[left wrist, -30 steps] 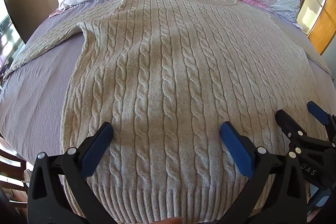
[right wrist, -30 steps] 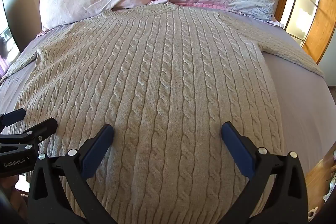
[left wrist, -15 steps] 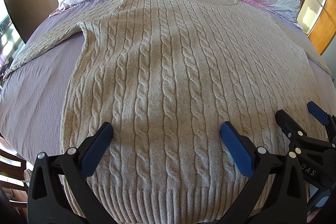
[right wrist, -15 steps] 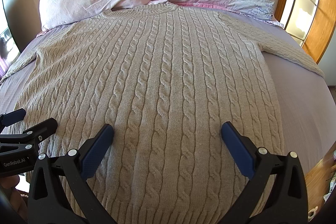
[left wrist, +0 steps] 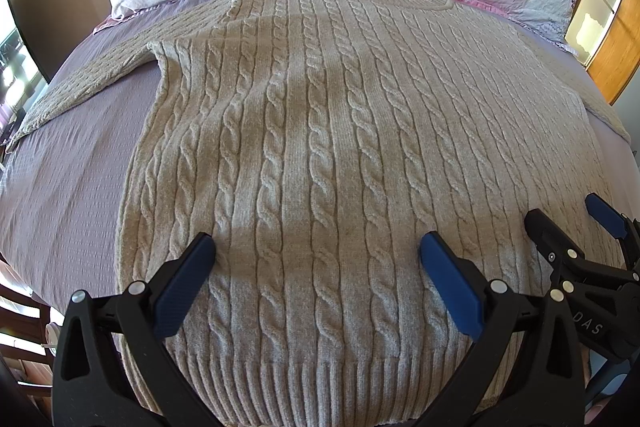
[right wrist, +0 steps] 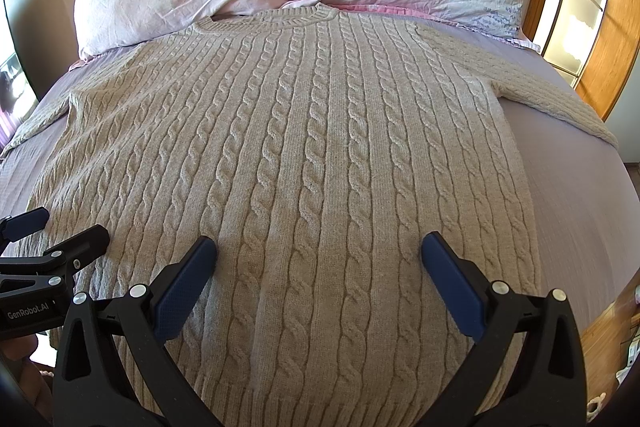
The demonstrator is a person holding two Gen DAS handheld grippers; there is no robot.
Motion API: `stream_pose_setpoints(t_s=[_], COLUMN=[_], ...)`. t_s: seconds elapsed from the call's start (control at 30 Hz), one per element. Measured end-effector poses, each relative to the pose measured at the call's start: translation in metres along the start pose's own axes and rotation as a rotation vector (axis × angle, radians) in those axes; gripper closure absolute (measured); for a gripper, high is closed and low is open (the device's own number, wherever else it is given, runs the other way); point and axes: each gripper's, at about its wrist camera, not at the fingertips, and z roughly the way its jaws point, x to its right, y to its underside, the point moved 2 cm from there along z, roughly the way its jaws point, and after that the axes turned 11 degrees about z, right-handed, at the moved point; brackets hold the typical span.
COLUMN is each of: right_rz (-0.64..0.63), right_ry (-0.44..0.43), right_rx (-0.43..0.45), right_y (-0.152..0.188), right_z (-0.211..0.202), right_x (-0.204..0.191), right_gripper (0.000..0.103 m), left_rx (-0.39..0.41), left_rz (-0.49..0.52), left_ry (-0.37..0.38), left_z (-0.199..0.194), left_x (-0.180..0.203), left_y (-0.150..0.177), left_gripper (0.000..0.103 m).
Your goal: Fold small clothes
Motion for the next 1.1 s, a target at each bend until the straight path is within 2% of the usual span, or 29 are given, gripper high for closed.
stream_pose_setpoints(t_s=[1.1], right_rz=[-0.003], right_ry=[0.001], right_rx=[-0.002], right_y=[0.0004], right_z=[0.0002], right_x=[-0.0006], right_gripper=[0.001], left_rx=[-0.006], left_rz=[0.001], left_ry=[0.001], left_z=[0.003], left_x=[-0.004], left_y=[-0.0005], left_gripper=[0.002])
